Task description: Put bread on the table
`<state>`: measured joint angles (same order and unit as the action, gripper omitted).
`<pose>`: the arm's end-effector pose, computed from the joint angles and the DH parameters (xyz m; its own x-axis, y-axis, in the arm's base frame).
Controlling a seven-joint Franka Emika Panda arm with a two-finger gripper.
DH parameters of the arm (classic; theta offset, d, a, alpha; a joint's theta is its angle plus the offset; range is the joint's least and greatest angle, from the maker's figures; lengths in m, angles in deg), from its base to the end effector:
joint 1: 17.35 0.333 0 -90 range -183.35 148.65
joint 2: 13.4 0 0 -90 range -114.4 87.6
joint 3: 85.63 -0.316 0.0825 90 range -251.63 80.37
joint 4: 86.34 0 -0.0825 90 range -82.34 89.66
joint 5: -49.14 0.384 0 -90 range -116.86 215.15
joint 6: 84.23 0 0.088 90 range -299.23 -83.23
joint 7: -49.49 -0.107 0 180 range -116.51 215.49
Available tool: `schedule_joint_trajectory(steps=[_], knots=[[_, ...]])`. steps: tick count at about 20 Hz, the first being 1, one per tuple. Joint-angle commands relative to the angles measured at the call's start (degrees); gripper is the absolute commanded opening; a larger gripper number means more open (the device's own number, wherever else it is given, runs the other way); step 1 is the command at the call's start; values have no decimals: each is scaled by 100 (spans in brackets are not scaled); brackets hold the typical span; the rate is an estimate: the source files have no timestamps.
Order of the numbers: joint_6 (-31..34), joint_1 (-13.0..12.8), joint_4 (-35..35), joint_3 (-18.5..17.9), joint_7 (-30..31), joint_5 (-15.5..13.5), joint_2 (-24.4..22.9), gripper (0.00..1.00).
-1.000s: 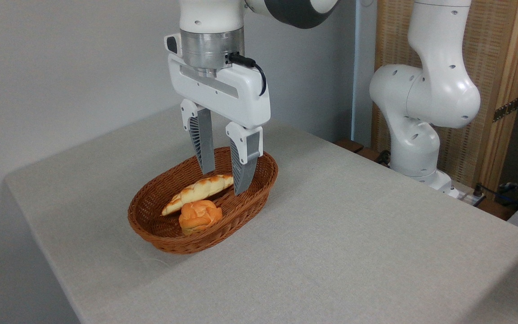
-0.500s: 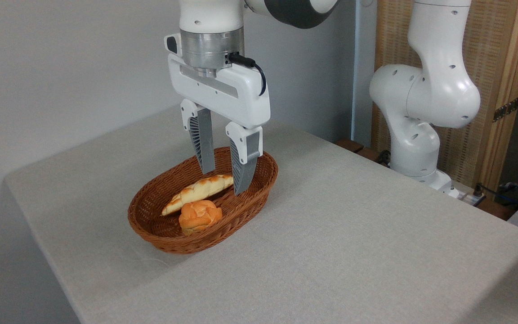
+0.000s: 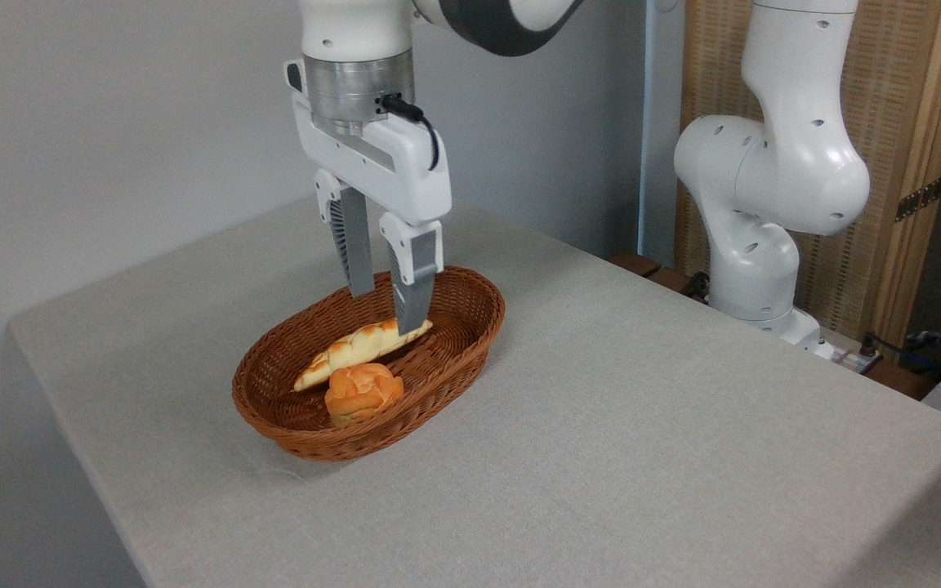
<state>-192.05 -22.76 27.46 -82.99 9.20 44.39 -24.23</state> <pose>0.5051 -0.0792 0.5540 0.6772 -0.7275 0.1103 -0.7320 -0.6813 0.0009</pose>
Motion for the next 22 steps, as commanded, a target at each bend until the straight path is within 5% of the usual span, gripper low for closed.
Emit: schedule_joint_trajectory(steps=[1,9,22], knots=[[42,-354,45,-44,-14,-193,29,100],[-370,-864,467,-44,12,-334,90,100],[-951,-1225,872,-44,3,-281,503,100]])
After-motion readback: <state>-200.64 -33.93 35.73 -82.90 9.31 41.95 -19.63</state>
